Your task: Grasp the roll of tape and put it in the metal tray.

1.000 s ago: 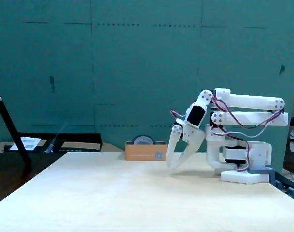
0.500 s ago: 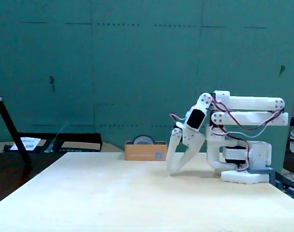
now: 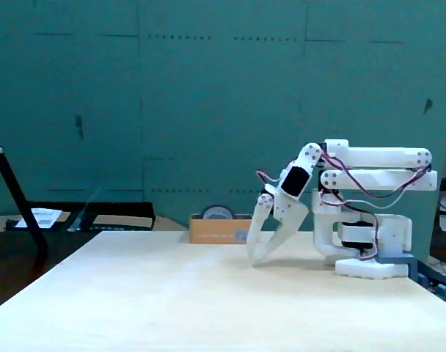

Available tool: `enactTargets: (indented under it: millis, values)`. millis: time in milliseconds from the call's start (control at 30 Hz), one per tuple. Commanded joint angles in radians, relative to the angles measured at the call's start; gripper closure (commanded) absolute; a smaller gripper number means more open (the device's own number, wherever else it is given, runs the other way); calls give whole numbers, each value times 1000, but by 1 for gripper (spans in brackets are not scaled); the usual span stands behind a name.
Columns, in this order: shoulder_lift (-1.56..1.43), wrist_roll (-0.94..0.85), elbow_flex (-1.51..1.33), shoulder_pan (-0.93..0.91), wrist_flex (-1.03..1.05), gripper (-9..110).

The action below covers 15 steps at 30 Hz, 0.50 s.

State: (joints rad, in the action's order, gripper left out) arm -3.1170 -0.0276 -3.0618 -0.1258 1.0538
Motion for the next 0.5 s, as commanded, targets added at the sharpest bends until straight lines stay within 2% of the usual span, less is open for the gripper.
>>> enactTargets:
  millis: [0, 467]
  values:
    - [-298, 8, 6, 3, -14, 102]
    - [-298, 11, 6, -5, -14, 102]
